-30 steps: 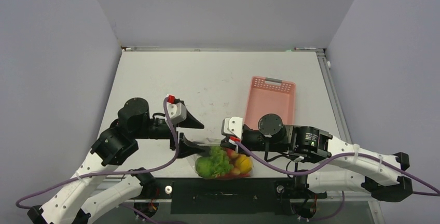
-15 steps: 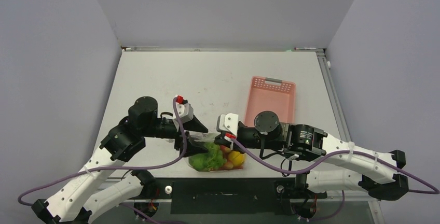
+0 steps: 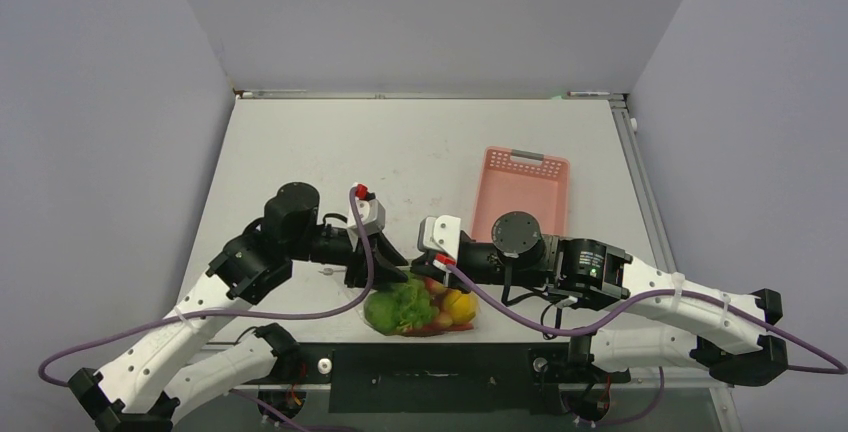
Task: Place the food in the zip-top bag and seal the zipper
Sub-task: Place the zipper food storage bag at the center of the board.
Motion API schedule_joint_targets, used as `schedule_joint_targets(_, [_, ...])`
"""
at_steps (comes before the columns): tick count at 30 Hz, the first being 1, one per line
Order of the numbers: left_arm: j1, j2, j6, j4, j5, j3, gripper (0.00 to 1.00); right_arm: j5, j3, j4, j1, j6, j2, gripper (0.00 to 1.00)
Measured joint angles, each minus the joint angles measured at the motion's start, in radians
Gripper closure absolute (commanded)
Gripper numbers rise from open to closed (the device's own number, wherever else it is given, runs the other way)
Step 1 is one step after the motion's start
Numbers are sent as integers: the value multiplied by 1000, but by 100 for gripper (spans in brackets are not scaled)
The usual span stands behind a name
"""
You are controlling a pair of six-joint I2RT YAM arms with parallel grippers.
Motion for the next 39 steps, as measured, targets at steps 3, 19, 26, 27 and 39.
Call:
schedule_joint_targets(3, [-5,15,14,0,6,0,94,6,0,-7,0,-2,2,95])
schedule_joint_targets(19, [-22,24,34,-7,-63,12,100,63,-22,2,0,4,-20,73])
schedule_joint_targets(26, [-21,24,40,-53,-161,13,100,183,-32,39,0,13,-135,45])
schedule_joint_targets(27, [-21,24,40,-57,-172,13,100,206,-37,45,0,15,-150,45])
schedule_joint_targets(39, [-21,22,40,-70,-278,19,100,419,-79,69,0,44,-248,35])
